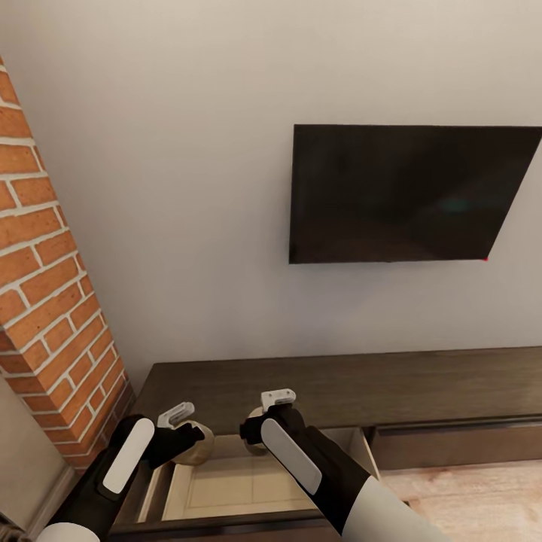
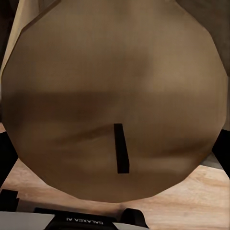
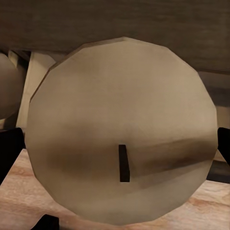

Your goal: Place each of the two pumpkins and all three candles from the living room inside a cabinet in the living room (use any cabinet), then make sure every cabinet is closed, and position the cauldron so it is next to a table in the living room.

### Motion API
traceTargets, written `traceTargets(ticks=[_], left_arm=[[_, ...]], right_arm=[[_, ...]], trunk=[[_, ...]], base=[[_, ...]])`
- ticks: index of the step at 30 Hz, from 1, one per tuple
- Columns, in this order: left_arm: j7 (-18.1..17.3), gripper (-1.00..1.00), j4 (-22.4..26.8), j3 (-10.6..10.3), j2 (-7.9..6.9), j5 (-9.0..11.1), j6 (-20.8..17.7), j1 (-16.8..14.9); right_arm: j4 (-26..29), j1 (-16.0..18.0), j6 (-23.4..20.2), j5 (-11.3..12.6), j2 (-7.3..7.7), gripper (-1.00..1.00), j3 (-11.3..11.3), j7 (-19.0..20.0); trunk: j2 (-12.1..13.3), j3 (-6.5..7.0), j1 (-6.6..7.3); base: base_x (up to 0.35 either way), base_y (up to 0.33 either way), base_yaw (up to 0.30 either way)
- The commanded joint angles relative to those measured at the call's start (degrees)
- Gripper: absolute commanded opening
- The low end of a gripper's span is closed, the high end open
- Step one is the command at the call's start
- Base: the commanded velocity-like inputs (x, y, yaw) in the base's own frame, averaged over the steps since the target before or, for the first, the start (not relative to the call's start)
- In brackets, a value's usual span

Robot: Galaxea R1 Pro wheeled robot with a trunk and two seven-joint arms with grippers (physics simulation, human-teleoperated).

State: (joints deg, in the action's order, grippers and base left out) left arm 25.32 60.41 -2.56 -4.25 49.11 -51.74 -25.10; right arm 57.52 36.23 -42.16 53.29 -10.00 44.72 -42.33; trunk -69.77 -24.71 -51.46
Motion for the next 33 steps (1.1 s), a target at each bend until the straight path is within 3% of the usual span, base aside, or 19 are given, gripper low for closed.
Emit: traceTargets(ticks=[1, 33], left_arm=[[0.61, -1.00, 0.06, -0.16, -0.06, 0.62, -0.03, -0.04], [0.64, -1.00, 0.06, -0.14, -0.06, 0.60, -0.03, -0.04]], right_arm=[[0.05, 0.07, 0.18, 0.77, 0.00, -1.00, 0.10, -0.65], [0.06, 0.07, 0.15, 0.85, 0.00, -1.00, 0.10, -0.41]], trunk=[[-0.46, -0.25, -0.23], [-13.30, -6.00, -7.26]], base=[[0.000, 0.000, 0.000], [0.000, 0.000, 0.000]])
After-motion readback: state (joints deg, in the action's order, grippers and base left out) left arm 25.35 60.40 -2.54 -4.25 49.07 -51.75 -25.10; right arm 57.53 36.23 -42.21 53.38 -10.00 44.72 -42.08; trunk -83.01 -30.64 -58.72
